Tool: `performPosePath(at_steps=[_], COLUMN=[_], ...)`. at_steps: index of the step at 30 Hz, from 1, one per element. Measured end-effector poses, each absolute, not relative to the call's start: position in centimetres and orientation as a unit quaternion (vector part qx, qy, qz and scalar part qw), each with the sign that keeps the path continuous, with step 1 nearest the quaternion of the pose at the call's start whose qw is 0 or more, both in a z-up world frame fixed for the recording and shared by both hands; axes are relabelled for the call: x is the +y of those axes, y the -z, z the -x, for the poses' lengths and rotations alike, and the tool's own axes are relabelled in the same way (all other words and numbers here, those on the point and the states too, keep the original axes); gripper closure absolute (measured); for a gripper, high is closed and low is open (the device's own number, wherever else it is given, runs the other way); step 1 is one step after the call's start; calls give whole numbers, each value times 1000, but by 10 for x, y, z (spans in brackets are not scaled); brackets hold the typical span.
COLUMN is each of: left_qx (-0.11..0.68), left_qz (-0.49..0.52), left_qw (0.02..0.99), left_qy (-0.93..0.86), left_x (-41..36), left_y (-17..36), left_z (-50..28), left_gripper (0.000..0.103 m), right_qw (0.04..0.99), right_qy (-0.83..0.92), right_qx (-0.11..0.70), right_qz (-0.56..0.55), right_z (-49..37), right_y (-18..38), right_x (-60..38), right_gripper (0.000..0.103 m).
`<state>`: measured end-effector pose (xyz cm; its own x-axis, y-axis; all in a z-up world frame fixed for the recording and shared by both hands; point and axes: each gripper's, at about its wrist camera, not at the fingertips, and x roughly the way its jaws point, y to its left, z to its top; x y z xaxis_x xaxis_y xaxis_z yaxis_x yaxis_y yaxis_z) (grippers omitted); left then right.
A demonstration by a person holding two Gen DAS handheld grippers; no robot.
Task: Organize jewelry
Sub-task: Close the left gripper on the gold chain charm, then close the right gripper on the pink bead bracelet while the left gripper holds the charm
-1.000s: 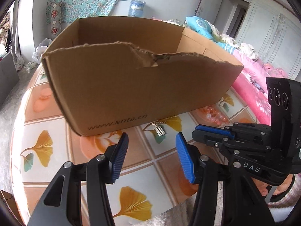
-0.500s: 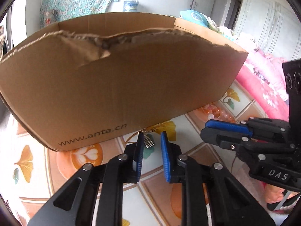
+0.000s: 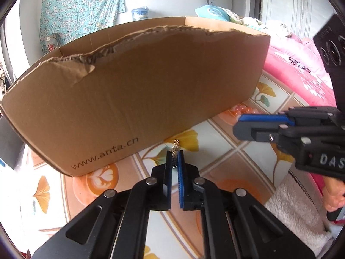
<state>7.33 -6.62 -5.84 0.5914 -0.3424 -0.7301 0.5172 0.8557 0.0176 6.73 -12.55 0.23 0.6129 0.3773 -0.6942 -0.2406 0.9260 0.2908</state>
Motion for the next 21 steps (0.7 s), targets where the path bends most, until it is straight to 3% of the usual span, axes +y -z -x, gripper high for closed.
performPosePath(at_steps=[12,21], left_qx=[400,411], left_qz=[-99,-91], left_qw=[877,873], left_qy=[246,245], left_x=[-56,-53], left_y=[57,56], left_z=[-59,-63], left_gripper=[99,99], right_qw=[897,905], right_qy=[-169,-131], right_qx=[400,401], right_qz=[-82,-55], right_z=[-66,-67], right_y=[-2,-4], right_x=[-127,-140], right_gripper=[89,82])
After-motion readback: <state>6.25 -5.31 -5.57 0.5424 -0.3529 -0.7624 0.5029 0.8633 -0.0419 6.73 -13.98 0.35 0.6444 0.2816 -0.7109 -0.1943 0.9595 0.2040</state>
